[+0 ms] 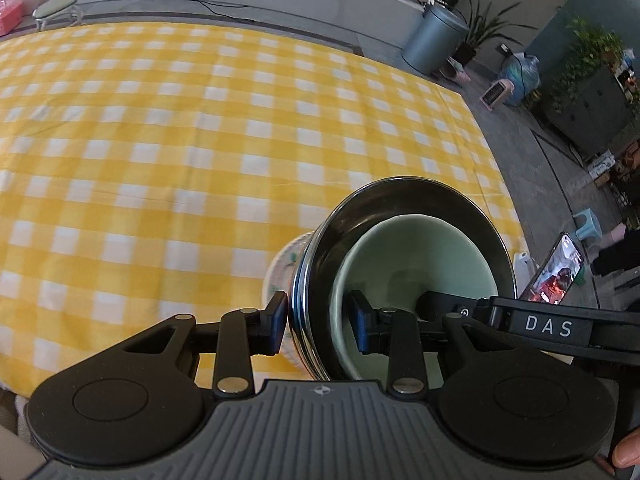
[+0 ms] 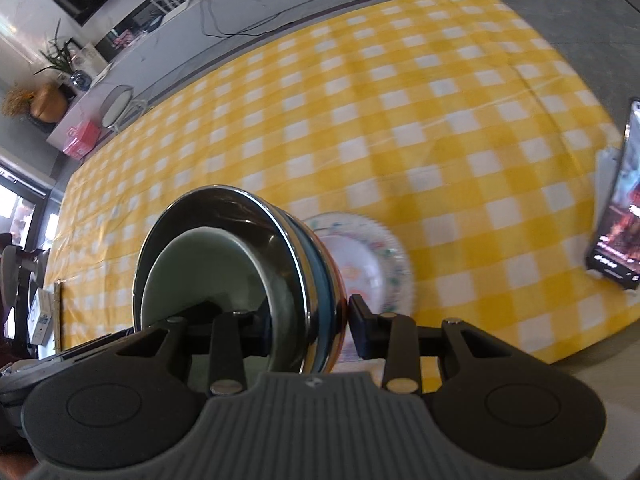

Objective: Organize plates and bowls

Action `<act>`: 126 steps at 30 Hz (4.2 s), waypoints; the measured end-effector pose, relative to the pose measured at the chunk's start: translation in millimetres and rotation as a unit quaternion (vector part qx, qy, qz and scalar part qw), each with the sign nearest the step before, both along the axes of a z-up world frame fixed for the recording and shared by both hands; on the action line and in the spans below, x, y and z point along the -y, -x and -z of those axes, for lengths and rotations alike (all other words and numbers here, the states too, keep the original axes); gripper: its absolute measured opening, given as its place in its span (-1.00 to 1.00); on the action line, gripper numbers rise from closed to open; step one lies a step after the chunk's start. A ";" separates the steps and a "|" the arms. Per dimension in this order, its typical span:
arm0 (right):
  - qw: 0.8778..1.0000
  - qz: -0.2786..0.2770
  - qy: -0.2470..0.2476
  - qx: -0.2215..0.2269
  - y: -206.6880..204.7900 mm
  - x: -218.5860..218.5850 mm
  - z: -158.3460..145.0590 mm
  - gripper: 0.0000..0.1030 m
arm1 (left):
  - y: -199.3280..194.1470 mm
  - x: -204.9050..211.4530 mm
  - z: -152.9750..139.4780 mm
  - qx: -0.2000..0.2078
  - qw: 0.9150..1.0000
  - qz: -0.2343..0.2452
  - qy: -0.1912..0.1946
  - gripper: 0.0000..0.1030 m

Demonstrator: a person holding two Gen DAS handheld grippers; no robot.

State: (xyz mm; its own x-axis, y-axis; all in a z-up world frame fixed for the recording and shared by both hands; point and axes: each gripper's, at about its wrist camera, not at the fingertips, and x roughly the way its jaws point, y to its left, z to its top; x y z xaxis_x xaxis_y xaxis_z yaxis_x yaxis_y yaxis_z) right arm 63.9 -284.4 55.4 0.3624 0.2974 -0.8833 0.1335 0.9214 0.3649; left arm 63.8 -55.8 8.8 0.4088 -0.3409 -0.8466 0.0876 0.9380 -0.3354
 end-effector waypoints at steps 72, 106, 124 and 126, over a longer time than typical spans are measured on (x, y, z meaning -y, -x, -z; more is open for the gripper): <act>0.967 -0.097 0.159 0.176 60.2 -42.0 -72.9 0.48 | 71.9 -21.5 -66.4 0.201 0.969 0.031 -0.142 0.28; 0.972 -0.053 0.177 0.142 130.0 -75.4 25.8 0.48 | 109.9 -25.1 16.6 0.148 0.973 0.046 -0.173 0.48; 0.970 -0.042 0.165 0.175 133.5 -72.4 27.3 0.48 | 115.1 -27.7 15.5 0.156 0.972 0.045 -0.170 0.48; 0.969 -0.043 0.166 0.177 133.7 -72.5 27.5 0.48 | 115.4 -27.7 15.3 0.157 0.972 0.045 -0.171 0.48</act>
State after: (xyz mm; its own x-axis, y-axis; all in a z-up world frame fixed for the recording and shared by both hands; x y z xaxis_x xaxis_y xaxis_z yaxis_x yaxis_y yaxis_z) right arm -69.8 -211.8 27.9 0.6463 0.0594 -0.7608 -0.0274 0.9981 0.0546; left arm -51.6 -28.1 -6.5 0.6465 -0.1071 -0.7554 0.2212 0.9739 0.0513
